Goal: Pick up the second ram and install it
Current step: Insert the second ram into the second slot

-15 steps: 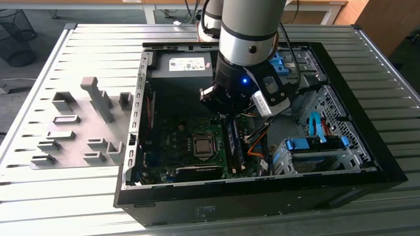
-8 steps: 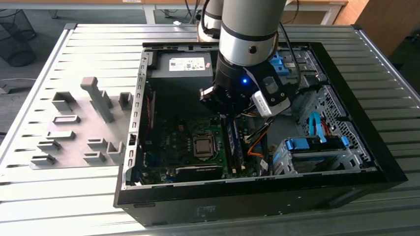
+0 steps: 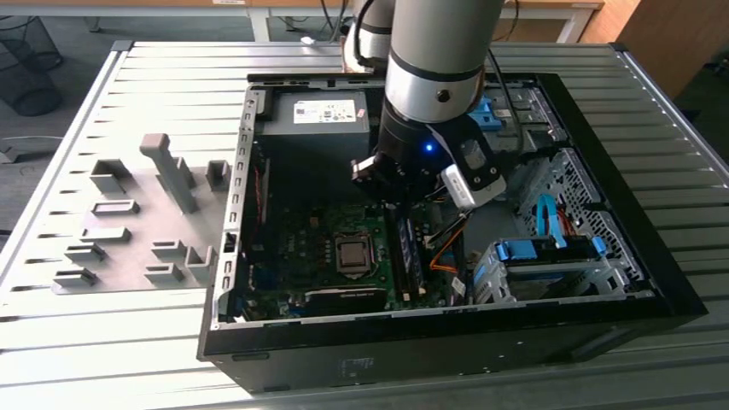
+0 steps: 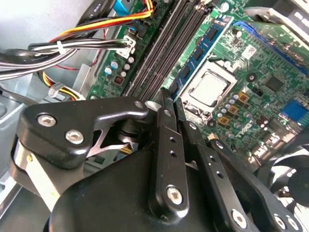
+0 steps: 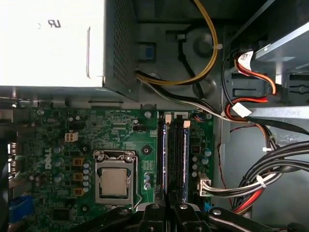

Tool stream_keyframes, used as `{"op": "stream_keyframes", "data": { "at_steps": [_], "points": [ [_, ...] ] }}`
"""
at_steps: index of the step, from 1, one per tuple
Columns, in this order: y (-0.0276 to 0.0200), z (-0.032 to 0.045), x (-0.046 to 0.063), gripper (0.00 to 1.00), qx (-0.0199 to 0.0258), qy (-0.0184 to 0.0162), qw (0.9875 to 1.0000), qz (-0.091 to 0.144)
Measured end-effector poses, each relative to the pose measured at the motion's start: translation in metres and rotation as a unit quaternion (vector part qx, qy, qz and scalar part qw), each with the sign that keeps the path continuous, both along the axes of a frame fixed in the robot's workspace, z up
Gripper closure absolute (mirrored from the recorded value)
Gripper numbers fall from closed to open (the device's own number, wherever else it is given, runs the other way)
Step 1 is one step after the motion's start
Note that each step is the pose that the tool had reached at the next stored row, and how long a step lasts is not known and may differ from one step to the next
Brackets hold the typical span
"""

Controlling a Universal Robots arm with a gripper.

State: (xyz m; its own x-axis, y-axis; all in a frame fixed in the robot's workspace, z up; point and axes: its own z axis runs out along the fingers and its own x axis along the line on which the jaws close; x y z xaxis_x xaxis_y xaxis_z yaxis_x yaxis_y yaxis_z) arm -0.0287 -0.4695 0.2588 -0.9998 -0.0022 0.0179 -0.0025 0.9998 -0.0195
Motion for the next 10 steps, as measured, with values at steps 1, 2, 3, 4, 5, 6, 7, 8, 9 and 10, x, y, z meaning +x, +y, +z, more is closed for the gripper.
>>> {"op": "stream_keyframes", "data": {
  "at_steps": [1,2,3,4,5,6,7,8,9,10],
  "points": [
    [0.0,-0.0049,0.0,0.86,0.0,0.0,1.0,0.0],
    [0.0,-0.0094,0.0,0.86,0.0,0.0,1.0,0.0],
    [0.0,-0.0098,0.0,0.86,0.0,0.0,1.0,0.0],
    [-0.0001,-0.0099,0.0,0.86,-0.0001,0.0,1.0,0.0],
    [-0.0001,-0.0099,0.0,0.86,-0.0001,0.0,1.0,0.0],
    [0.0,-0.0101,0.0,0.86,0.0,0.0,1.0,0.0],
    [0.0,-0.0103,0.0,0.86,0.0,0.0,1.0,0.0],
    [0.0,-0.0103,0.0,0.86,0.0,0.0,1.0,0.0],
    [0.0,-0.0103,0.0,0.86,0.0,0.0,1.0,0.0],
    [0.0,-0.0103,0.0,0.86,0.0,0.0,1.0,0.0]
  ]
}}
